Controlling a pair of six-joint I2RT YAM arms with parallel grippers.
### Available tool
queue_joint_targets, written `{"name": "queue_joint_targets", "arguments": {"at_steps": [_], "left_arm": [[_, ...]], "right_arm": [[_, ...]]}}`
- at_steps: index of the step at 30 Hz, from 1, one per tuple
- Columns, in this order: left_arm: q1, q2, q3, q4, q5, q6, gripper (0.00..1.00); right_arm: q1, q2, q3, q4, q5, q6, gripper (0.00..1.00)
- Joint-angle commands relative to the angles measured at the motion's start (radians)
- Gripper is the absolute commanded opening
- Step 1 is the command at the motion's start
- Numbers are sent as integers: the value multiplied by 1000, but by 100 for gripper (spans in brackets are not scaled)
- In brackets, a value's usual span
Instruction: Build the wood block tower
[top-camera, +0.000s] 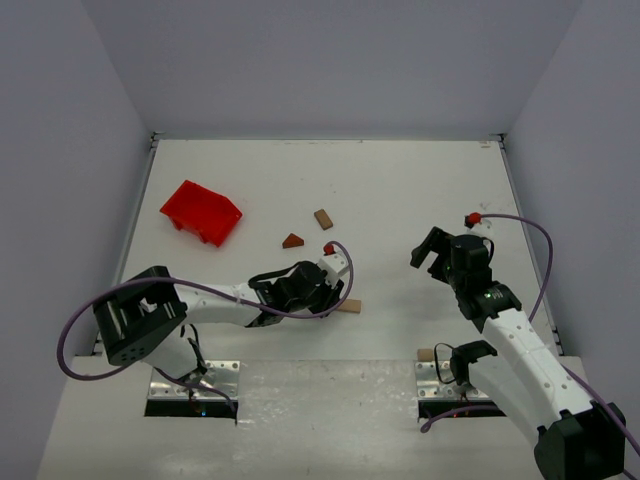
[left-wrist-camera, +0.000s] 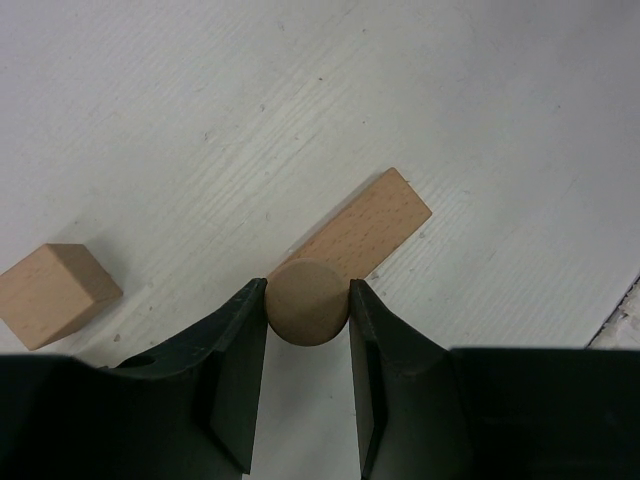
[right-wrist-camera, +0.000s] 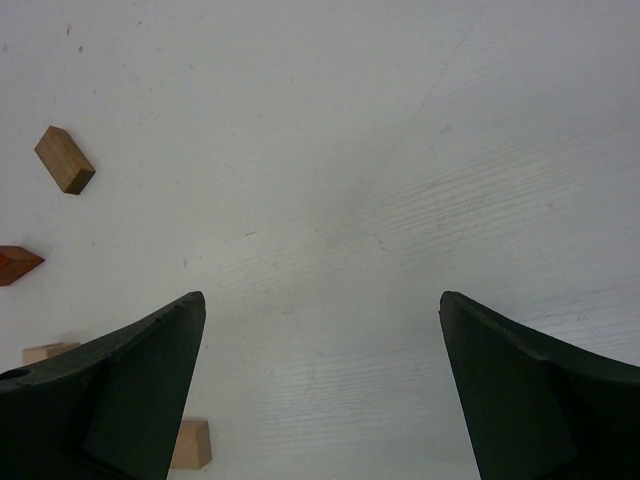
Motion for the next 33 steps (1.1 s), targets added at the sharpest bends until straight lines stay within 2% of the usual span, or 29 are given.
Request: {"name": "queue_joint_targets", "arguments": {"at_steps": [1,25,29,33], "left_arm": [[-9,8,2,62,-1,12,5],[-10,44,15,36,-37,4,13],[-10,32,12,36,-48,7,17],[-12,27,7,37,-39,4,27]], "right_arm": [[-3,-17,0,21,-1,-18,99],[-4,-18,0,22,-7,-24,99],[-2,-18,0,21,-9,-24,99],[-2,-26,0,21,-13,-24,99]]}}
